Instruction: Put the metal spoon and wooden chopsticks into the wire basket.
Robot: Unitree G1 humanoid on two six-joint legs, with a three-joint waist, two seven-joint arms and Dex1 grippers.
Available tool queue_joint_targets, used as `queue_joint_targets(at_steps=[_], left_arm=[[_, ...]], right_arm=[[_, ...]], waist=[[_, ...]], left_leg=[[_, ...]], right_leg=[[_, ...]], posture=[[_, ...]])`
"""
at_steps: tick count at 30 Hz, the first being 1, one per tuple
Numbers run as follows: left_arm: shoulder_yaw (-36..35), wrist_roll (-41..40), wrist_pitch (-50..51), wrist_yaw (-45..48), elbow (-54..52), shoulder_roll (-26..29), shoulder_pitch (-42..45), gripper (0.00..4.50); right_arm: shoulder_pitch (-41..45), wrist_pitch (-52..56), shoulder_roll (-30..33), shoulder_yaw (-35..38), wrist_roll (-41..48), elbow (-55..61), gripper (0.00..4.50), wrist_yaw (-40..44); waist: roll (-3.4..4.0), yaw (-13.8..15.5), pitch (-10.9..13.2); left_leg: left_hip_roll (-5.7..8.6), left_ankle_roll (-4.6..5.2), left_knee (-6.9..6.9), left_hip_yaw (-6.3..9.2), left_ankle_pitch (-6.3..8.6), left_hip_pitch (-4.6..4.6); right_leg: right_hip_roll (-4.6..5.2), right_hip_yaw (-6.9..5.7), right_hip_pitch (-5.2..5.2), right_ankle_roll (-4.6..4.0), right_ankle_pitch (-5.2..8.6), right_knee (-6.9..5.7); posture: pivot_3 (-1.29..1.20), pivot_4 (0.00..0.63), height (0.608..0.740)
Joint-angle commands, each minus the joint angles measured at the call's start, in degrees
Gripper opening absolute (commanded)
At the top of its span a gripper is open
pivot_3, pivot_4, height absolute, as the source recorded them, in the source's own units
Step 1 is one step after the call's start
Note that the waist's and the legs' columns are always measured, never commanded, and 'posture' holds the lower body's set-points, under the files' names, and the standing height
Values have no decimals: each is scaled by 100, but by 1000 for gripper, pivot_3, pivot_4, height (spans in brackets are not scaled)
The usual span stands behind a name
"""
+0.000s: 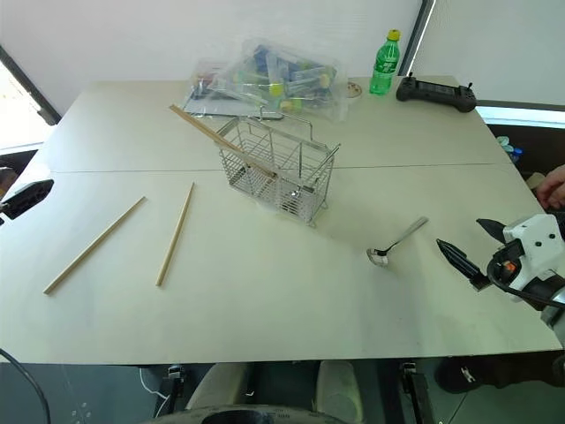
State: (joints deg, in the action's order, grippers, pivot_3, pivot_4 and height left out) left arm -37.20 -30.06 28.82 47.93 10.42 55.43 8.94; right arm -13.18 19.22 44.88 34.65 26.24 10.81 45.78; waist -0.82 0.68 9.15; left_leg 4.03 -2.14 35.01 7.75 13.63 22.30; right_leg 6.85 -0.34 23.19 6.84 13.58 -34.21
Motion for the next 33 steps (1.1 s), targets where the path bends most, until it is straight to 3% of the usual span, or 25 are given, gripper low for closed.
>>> queue_joint_targets(at_steps=[1, 8, 17, 21, 26, 33], left_arm=[[-29, -407, 446, -20, -399, -59, 172, 4479], [855, -1291, 1457, 425, -1551, -40, 844, 4479], [2645, -2101, 2133, 1518, -3104, -47, 1879, 4479], [3192, -2268, 2370, 1448, -3050, -515, 2520, 4479], [3852, -1862, 2198, 1481, -2992, -941, 2788, 4479], [3931, -1987, 2311, 1544, -3237, -1035, 2858, 4479]], right_arm=[[265, -78, 314, 100, -79, -140, 4500, 61], [765, -217, 939, -111, -183, -488, 4500, 647], [2366, -505, 1848, -1821, -329, -1025, 4500, 2431], [3334, -755, 1760, -2770, -680, -1588, 4500, 3061], [4300, -1665, 1493, -3830, -1522, -2808, 4500, 3676], [5367, -3000, 1141, -4765, -2604, -4449, 4500, 4075]], waist=[[2, 1, 0], [-4, 0, -1], [-1, -159, 4], [0, -149, 5], [-6, -149, 10], [-3, -169, 16]], left_leg=[[1, 0, 1, 0, 0, 0], [3, 1, 14, -11, -2, -1], [2, 1, 11, -25, -2, -5], [2, 2, 15, -28, -3, -13], [11, 2, 13, -27, -2, -18], [14, 1, 12, -27, -3, -12]], right_leg=[[0, 0, 0, 0, 0, -1], [-5, -2, -10, 0, -1, -7], [-8, 1, -10, 1, -2, -6], [-8, 1, -17, 2, -2, -9], [-8, 0, -27, 6, -3, -4], [-12, 1, -15, 24, -12, -7]], posture=[[0, 150, 725], [0, 150, 725], [0, 150, 725], [0, 150, 725], [0, 150, 725], [0, 150, 725]])
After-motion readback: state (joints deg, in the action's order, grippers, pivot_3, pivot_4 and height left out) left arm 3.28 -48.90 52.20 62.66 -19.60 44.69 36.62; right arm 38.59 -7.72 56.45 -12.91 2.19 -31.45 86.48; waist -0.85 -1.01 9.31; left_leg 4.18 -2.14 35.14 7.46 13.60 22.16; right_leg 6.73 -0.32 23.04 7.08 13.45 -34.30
